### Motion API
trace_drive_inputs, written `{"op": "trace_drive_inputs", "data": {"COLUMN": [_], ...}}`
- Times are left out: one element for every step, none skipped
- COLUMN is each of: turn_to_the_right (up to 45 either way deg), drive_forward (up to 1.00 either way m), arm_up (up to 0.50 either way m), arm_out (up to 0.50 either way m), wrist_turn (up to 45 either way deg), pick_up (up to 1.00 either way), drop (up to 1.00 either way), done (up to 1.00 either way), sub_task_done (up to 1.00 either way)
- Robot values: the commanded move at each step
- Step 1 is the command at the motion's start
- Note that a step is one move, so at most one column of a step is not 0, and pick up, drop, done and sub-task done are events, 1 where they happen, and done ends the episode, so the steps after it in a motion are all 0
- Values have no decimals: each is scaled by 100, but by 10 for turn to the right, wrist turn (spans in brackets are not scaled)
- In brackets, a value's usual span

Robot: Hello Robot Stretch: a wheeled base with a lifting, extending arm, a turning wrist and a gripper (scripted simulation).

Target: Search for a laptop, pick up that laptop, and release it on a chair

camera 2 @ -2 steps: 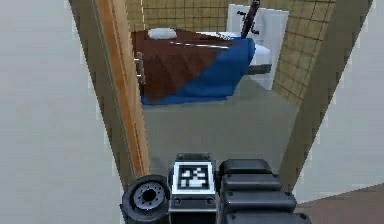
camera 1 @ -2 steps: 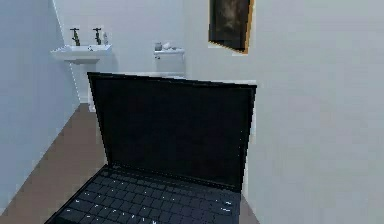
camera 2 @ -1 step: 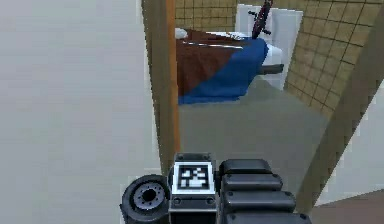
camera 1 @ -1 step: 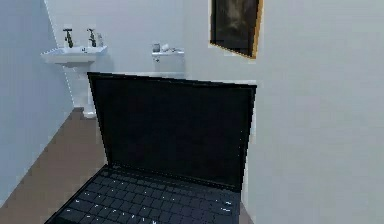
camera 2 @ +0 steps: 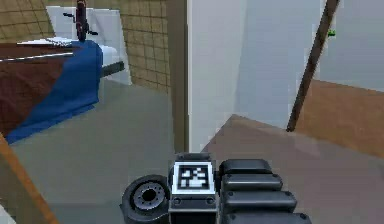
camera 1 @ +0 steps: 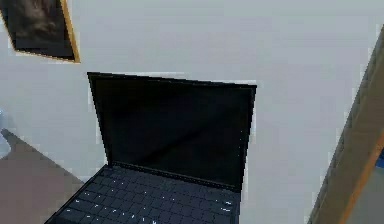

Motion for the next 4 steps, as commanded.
{"op": "trace_drive_inputs", "data": {"turn_to_the_right": [450,450,30,0], "drive_forward": [0,0,0,65], "arm_up": [0,0,0,0], "arm_out": [0,0,0,0], "wrist_turn": [0,0,0,0], "pick_up": [0,0,0,0], "drop": [0,0,0,0], "done": [0,0,0,0], "sub_task_done": [0,0,0,0]}}
